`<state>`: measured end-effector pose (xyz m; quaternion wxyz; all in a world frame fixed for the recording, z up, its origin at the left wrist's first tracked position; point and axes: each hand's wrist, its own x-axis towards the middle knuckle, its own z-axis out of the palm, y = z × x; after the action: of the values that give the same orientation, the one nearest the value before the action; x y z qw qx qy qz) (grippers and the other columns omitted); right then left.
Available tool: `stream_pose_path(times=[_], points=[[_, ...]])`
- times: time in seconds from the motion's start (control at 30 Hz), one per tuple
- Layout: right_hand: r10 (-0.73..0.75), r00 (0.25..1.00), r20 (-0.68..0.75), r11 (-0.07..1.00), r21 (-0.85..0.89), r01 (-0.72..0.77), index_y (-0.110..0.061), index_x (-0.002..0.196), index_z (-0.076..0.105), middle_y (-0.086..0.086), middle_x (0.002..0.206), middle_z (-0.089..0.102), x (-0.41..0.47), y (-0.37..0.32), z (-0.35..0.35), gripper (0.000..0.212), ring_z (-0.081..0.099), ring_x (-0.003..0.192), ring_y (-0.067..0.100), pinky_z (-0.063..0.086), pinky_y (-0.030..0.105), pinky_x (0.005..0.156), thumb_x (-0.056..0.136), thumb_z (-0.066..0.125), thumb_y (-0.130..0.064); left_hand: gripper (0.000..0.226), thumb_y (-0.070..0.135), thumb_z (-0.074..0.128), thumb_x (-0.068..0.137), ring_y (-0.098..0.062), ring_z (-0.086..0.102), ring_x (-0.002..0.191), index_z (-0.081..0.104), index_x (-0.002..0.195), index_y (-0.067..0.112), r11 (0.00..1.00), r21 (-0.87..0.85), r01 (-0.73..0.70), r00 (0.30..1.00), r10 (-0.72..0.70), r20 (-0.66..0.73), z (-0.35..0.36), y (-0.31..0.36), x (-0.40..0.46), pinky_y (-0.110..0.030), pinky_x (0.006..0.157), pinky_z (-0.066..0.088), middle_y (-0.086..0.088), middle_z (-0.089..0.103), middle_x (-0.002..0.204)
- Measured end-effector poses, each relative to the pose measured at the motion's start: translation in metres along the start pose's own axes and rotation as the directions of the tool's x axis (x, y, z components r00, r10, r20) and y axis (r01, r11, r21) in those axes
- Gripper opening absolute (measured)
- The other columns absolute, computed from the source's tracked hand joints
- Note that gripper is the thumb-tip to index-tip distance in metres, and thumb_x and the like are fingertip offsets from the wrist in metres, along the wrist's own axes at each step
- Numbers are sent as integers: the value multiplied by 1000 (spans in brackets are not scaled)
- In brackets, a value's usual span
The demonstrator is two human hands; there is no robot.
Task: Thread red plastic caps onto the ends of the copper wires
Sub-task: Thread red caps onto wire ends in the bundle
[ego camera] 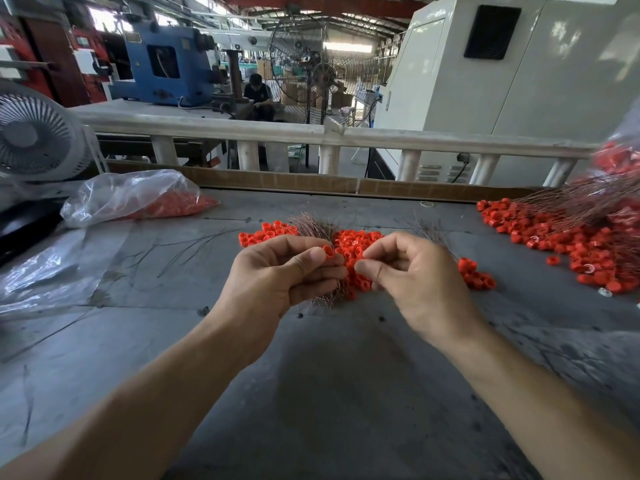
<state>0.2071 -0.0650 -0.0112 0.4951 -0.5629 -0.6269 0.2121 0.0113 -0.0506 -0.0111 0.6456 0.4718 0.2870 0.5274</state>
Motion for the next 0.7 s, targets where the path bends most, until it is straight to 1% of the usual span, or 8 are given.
stream_pose_path(times=[0.1,0.17,0.23,0.3,0.37,0.47,0.57,0.7], points=[[-47,998,-47,986,156,53,-23,81,72,1,68,72,-6,-16,4,15,65,56,19,55,29,52,82,84,-14,28,15,71,79,-33,75,94,70,102,0,1000,21,-7,1000,7,-2,0,0,-1,-30,75,62,-24,75,98],[-86,994,-68,981,171,97,-25,81,74,-3,70,73,-10,-23,8,15,66,57,17,56,26,54,81,84,-14,27,15,71,78,-32,76,91,71,101,1,999,34,-11,1000,11,-5,1,-1,-2,-29,73,61,-23,75,97],[-123,990,-70,983,131,131,-26,82,75,-10,73,73,-14,-26,11,14,66,60,6,55,20,59,81,85,-16,24,15,72,78,-31,76,88,73,98,2,999,43,-21,1000,20,2,3,-1,-2,-29,73,61,-23,76,95],[-151,986,-74,985,72,157,-26,83,77,-12,75,73,-16,-27,12,12,67,68,3,52,15,64,80,85,-17,21,13,72,78,-30,76,86,74,97,3,998,53,-40,999,39,18,4,-1,-3,-28,72,61,-22,76,94],[-169,982,-79,984,40,173,-24,85,79,-11,79,73,-16,-27,12,11,68,74,4,53,16,67,81,85,-16,21,12,72,79,-29,76,85,73,96,2,996,66,-59,998,57,27,6,-1,-3,-28,72,61,-21,76,93],[-191,980,-60,981,4,192,-22,90,80,-9,85,73,-17,-28,10,12,70,84,6,58,24,76,84,82,-12,21,11,71,79,-28,76,83,73,97,1,993,87,-84,996,82,25,6,0,-4,-27,72,61,-21,76,91],[-184,981,-59,983,1,184,-21,92,80,-9,87,73,-17,-29,10,11,70,86,8,59,30,78,88,79,-12,25,11,70,81,-28,77,84,71,102,-3,988,119,-101,995,99,24,7,0,-4,-27,73,61,-21,76,92],[-220,971,-94,975,-33,218,-22,92,79,-10,86,73,-19,-31,10,9,70,86,5,56,22,77,87,80,-14,26,12,71,81,-27,76,83,71,102,-3,980,143,-136,991,133,25,9,0,-5,-27,74,61,-20,77,91]])
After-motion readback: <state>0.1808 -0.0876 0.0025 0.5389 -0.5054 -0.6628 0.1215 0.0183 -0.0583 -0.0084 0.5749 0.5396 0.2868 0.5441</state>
